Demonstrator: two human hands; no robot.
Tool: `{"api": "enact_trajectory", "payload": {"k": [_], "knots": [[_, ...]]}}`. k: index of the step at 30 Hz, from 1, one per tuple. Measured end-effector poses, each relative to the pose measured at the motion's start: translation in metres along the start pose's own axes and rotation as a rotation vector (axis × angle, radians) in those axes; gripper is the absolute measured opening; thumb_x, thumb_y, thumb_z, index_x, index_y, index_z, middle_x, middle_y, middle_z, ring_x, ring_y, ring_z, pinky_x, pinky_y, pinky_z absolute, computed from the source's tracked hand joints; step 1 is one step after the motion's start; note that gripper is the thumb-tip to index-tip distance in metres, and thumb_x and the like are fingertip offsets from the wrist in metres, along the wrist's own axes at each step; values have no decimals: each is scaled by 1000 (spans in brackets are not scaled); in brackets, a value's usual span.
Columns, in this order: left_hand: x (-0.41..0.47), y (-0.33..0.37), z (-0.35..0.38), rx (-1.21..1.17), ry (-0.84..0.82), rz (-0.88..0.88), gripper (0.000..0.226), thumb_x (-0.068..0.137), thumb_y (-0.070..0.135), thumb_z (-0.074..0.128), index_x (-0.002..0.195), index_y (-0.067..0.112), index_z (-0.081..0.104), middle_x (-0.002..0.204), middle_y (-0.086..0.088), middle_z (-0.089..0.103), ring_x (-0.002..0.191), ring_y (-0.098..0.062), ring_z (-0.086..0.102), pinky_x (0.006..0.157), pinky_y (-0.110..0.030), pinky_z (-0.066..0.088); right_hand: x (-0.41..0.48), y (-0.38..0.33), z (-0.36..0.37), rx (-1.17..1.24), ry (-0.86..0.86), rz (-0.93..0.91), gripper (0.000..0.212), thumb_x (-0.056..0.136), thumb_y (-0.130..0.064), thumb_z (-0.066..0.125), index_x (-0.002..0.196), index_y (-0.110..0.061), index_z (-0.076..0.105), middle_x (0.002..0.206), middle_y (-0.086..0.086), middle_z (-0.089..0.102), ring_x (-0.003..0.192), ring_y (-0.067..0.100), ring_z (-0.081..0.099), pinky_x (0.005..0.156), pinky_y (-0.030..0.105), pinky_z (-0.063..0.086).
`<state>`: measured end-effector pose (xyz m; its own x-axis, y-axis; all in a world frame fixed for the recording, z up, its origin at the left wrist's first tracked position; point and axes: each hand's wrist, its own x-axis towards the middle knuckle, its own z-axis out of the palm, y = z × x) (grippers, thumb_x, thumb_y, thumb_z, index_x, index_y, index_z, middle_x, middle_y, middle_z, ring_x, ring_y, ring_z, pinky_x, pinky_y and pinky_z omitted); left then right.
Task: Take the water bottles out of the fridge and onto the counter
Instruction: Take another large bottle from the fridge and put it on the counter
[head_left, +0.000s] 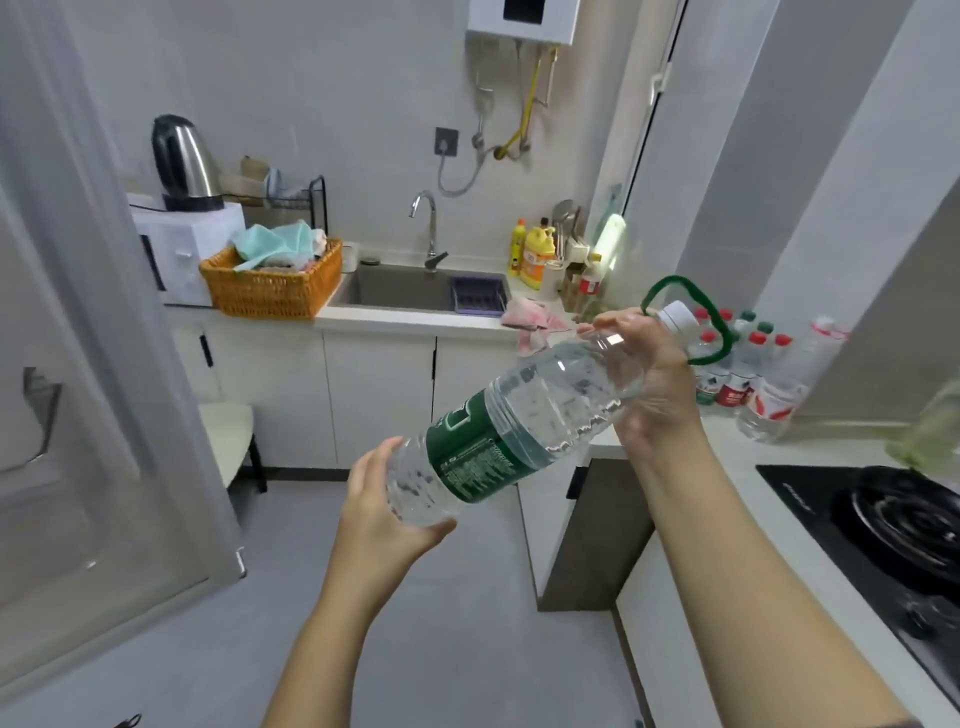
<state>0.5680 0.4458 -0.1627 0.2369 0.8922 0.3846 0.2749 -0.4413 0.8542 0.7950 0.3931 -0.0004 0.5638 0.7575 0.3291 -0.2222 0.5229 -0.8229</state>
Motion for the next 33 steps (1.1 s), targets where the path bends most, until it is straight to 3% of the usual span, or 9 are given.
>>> {"api": "enact_trajectory", "payload": {"k": [3,9,12,16,21,25,30,33], "knots": [[36,-8,30,-28,-85,-3,93,55,32,90,120,65,32,120,34,39,109,24,41,74,5,36,30,4,-22,-77,27,9,12,87,-17,65,75,-15,67,75,-3,71,78,16,69,73,31,58],[78,-16,83,-68,-274,34,95,55,27,92,111,76,32,116,44,39,106,24,44,73,1,41,60,5,-65,-130,200,35,30,80,-40,67,81,-10,66,89,11,67,91,26,63,91,44,51],[94,-14,108,-82,-321,42,95,55,26,92,111,73,31,117,42,40,107,26,41,78,-2,37,72,6,-86,-118,256,21,24,89,-32,65,74,-14,67,83,7,69,95,28,62,94,46,49],[112,-11,147,-87,-373,41,93,55,26,91,110,73,32,115,40,41,108,22,44,79,-7,39,93,3,-118,-147,276,-2,23,89,-28,64,70,-17,70,80,4,70,81,19,66,81,36,54],[132,-8,203,-91,-401,36,91,54,28,91,117,65,36,118,34,41,109,22,42,83,-8,38,127,3,-165,-153,288,8,20,81,-34,66,70,-18,72,87,9,69,100,32,64,93,49,51],[148,3,254,-83,-402,42,86,52,37,87,115,67,37,114,43,42,112,17,43,78,-1,39,161,-1,-209,-133,261,45,18,84,-32,66,76,-17,72,90,8,71,98,29,65,92,46,52],[164,16,317,-97,-398,-26,95,52,35,91,132,45,40,119,23,45,108,18,46,82,-9,40,207,-14,-262,-152,261,24,19,87,-28,65,76,-15,72,83,4,73,87,20,70,76,31,56],[170,19,349,-95,-402,-28,92,52,31,92,124,53,39,117,30,43,108,18,45,82,-9,40,225,-17,-289,-166,278,55,19,90,-26,66,76,-16,72,84,4,73,91,23,70,80,34,58]]}}
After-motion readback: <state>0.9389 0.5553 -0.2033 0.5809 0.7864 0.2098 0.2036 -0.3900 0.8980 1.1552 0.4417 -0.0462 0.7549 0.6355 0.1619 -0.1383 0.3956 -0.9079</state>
